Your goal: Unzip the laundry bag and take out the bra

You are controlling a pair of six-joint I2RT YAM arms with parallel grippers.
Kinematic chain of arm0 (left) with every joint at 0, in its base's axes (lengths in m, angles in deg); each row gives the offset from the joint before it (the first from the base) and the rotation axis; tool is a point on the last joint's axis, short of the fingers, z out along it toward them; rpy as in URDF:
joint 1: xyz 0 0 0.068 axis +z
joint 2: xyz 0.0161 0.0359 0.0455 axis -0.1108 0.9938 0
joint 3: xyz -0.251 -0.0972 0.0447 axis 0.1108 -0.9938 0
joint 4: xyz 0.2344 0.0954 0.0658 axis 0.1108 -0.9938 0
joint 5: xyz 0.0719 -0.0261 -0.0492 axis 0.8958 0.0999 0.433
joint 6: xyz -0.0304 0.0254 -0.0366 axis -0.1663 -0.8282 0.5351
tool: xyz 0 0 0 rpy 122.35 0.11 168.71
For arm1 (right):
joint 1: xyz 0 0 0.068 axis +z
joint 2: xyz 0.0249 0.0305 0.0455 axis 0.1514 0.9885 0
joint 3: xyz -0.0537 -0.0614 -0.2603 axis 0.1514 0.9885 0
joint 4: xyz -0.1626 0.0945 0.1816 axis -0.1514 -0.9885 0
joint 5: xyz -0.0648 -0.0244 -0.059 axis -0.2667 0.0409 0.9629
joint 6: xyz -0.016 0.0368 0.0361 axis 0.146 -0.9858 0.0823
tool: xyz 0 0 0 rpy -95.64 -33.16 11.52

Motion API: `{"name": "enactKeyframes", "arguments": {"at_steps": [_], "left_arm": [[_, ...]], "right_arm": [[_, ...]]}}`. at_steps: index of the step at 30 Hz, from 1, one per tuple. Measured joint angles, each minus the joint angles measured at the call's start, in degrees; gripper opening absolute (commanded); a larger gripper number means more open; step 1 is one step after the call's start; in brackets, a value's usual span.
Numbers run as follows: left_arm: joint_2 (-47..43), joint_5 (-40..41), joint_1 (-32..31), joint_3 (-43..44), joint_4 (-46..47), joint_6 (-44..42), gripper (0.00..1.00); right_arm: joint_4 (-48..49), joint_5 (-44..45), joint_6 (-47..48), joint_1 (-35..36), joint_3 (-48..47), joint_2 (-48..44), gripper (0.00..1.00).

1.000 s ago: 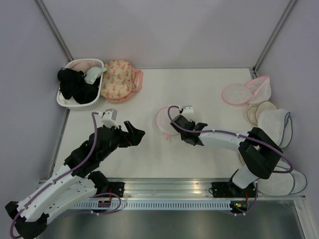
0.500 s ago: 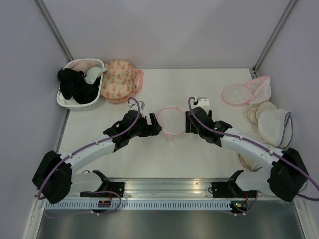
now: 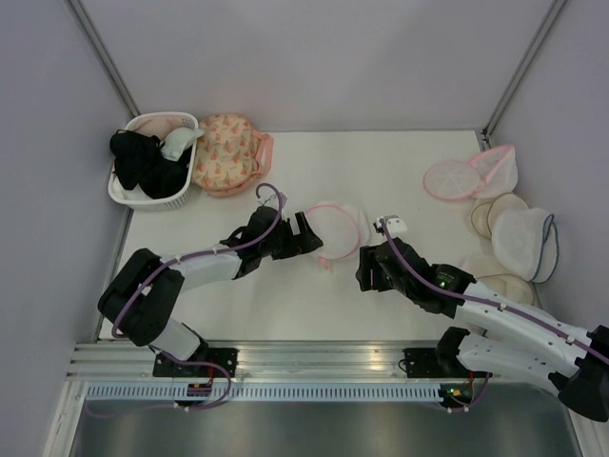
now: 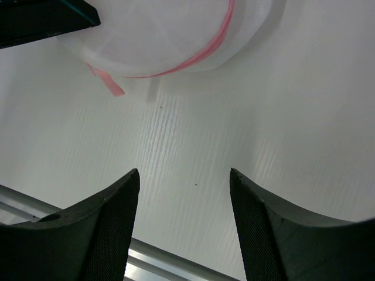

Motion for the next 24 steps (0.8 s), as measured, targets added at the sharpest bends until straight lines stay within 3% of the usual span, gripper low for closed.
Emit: {"name": "enactKeyframes", "arguments": {"at_steps": [3,6,7,9,10,11,18,24], "left_arm": [[1.8,-0.3,0.0,0.5,-0.2,0.3,0.96],[2.8,-1.1,0.1,1.1,0.6,0.9,0.71],[3.0,-1.3,0.1,1.1,1.1,1.0,0.52],[3.7,-2.6,0.1,1.2,3.0,1.6,0.3],[3.9,-3.0,0.1,1.2,3.7,1.9,0.06],[4.2,-3.5,0.1,1.2,4.6,2.3,0.02],[3.1,-4.0,-0.3,0.0,8.1,6.3,0.02],[-8.3,5.0,-4.9,-7.9,5.8,17.3,0.02]], "right_arm": [[0.0,0.0,-1.2,2.0,0.0,0.0,0.66],[0.3,-0.1,-2.0,4.4,0.0,0.3,0.61],[0.5,-0.1,-2.2,5.2,0.0,0.6,0.6],[1.4,-0.6,-2.9,6.7,0.0,1.4,0.52],[1.9,-0.8,-3.1,7.1,0.1,1.7,0.5],[2.3,-0.9,-3.7,7.8,0.1,2.1,0.48],[5.5,-0.6,-7.1,10.8,1.0,2.3,0.38],[11.7,-0.7,-11.0,12.5,2.4,1.9,0.39]]}}
